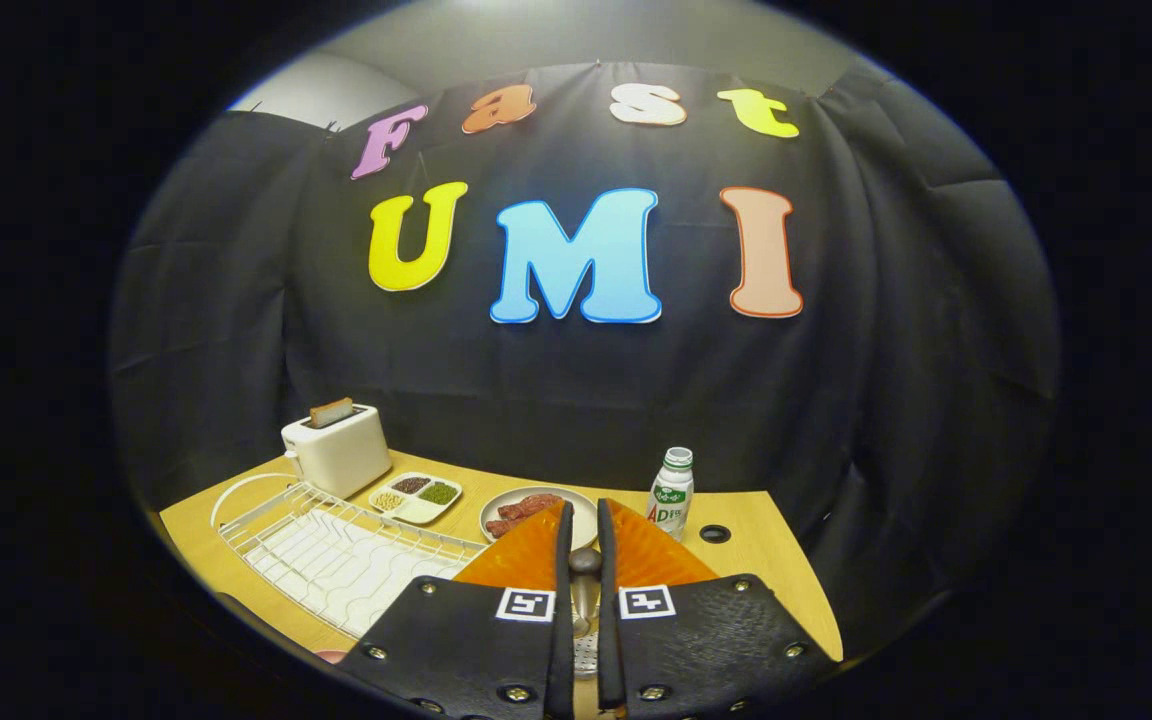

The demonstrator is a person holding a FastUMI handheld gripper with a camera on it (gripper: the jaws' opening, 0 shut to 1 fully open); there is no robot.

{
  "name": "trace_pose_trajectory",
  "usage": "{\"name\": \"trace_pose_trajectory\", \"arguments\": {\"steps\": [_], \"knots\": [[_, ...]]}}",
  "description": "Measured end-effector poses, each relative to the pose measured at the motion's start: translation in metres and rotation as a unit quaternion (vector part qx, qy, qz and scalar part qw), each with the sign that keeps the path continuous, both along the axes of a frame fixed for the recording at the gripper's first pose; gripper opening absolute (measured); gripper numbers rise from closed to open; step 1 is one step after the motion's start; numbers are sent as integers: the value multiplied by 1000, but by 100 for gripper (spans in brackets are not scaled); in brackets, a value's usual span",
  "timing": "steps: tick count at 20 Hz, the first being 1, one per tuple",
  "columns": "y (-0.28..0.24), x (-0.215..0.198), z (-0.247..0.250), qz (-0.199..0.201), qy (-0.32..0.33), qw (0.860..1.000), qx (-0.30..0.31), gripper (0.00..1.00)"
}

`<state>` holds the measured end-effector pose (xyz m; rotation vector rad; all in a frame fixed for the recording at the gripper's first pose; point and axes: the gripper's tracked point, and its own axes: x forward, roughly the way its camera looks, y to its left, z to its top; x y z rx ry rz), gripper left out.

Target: Take the plate from the dish rack, then take the spoon from the basket and place it into the plate.

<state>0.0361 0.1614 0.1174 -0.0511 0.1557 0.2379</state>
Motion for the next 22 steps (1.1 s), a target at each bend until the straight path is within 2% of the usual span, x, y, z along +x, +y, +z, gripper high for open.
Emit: {"name": "trace_pose_trajectory", "arguments": {"steps": [4, 9, 16, 22], "knots": [[3, -29, 25, -6, -11, 1000, 5, 9], [8, -69, 32, -10, -7, 1000, 19, 9], [32, -119, -3, -17, 31, 999, 32, 9], [56, -141, -34, -23, 60, 997, 29, 9]]}}
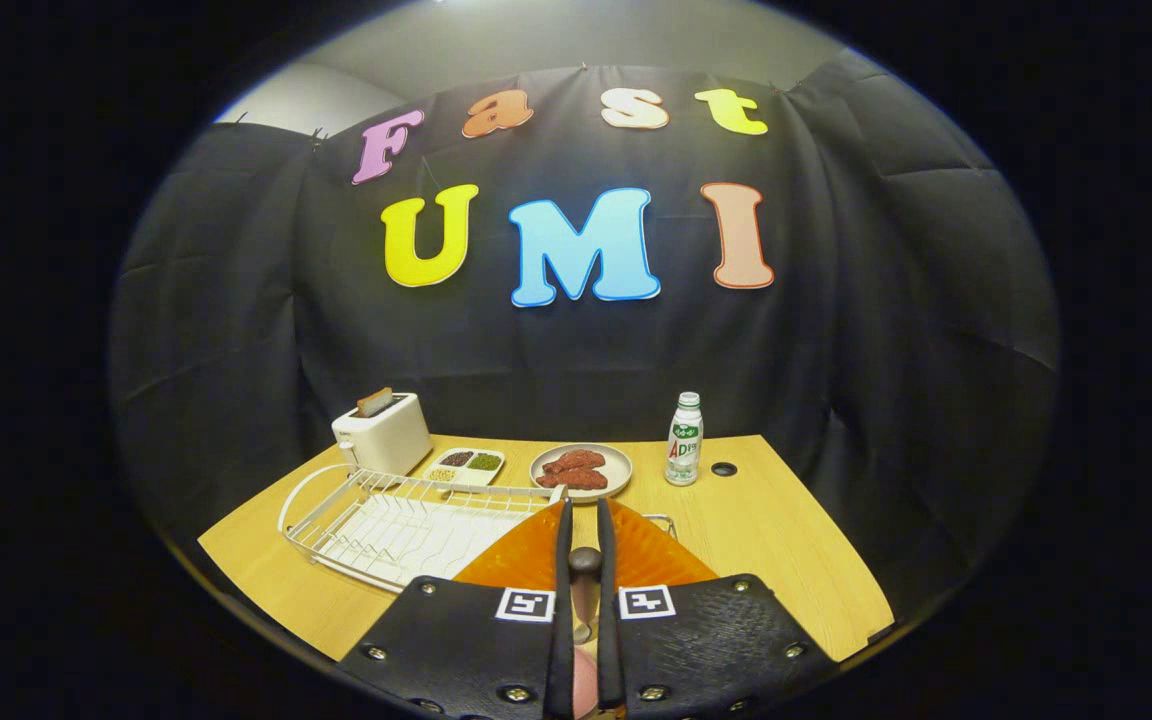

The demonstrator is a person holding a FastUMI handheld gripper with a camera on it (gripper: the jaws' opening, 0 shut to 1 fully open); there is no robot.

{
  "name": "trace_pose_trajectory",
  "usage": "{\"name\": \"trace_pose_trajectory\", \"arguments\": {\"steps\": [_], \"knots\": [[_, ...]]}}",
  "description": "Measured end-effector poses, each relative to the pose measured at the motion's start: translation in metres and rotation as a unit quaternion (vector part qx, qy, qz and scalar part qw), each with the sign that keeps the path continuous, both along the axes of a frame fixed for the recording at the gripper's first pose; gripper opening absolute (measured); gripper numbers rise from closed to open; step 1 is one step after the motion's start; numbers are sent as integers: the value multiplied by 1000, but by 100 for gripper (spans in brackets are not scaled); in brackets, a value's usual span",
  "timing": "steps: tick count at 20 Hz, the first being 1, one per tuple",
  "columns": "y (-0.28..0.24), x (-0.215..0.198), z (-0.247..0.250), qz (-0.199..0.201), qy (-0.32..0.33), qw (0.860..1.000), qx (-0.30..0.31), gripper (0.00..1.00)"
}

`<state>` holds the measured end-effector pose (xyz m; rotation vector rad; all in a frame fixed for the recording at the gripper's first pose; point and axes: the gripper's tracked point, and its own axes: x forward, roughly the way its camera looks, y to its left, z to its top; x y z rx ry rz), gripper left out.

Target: Take the plate from the dish rack, then take the spoon from the basket and place it into the plate.

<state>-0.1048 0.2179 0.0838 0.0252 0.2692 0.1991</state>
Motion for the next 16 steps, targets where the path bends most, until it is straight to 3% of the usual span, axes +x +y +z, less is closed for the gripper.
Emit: {"name": "trace_pose_trajectory", "arguments": {"steps": [3, 16], "knots": [[17, -7, -19, 9, 17, 1000, -1, 9], [109, -11, -92, 122, 72, 990, -7, 9]]}}
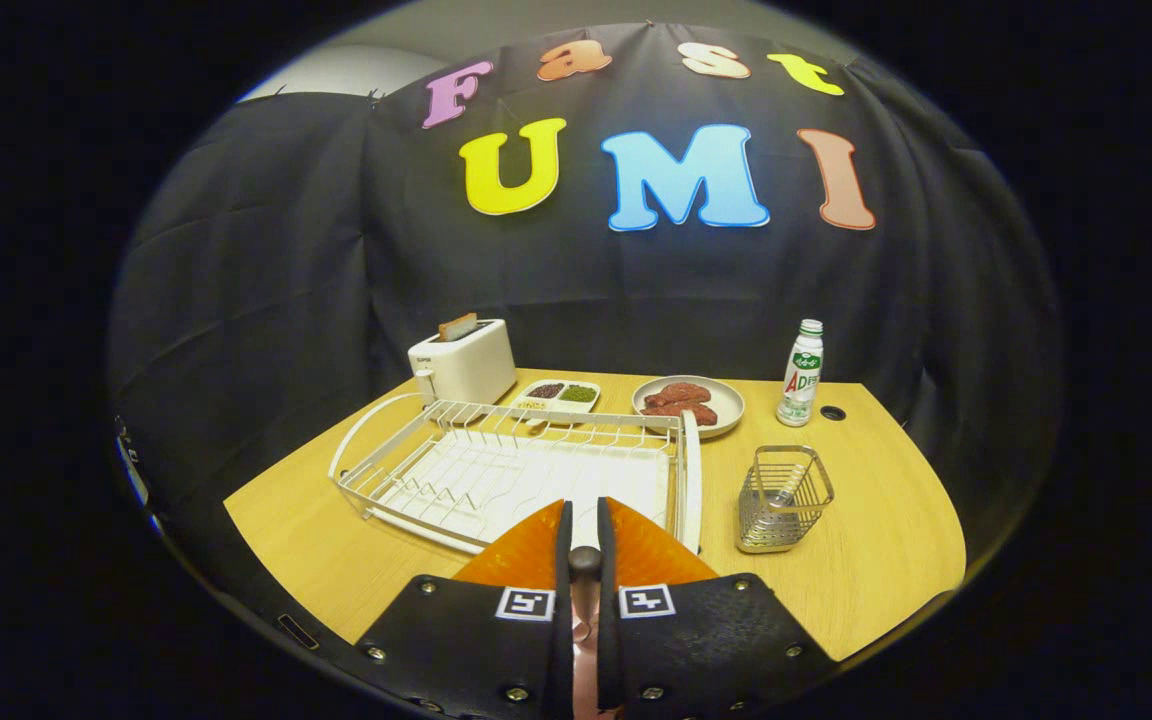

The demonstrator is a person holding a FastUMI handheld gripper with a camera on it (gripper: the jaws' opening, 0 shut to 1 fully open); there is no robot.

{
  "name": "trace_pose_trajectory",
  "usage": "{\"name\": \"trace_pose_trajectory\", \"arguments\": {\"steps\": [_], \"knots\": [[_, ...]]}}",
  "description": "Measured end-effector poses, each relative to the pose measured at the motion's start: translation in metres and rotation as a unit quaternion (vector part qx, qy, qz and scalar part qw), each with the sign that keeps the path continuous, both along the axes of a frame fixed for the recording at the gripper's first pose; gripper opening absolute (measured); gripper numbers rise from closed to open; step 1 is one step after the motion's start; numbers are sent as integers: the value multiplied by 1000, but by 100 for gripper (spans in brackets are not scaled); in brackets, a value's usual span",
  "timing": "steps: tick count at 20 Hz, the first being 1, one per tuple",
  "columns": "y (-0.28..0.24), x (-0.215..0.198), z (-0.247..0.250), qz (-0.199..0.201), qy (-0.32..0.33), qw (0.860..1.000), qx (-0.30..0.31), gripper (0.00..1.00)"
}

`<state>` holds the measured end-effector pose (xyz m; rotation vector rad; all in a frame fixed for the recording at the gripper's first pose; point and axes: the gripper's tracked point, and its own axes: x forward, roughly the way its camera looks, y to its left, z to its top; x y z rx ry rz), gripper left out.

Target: Take the plate from the dish rack, then take the spoon from the basket and place it into the plate.

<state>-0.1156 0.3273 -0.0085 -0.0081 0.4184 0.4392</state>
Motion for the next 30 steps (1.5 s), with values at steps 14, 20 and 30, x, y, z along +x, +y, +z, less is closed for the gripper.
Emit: {"name": "trace_pose_trajectory", "arguments": {"steps": [14, 20, 30], "knots": [[-34, 1, 12, -22, -17, 1000, -12, 20], [-53, 8, 42, -30, -52, 998, -21, 31], [-98, 26, 130, -80, -139, 987, -10, 31]]}}
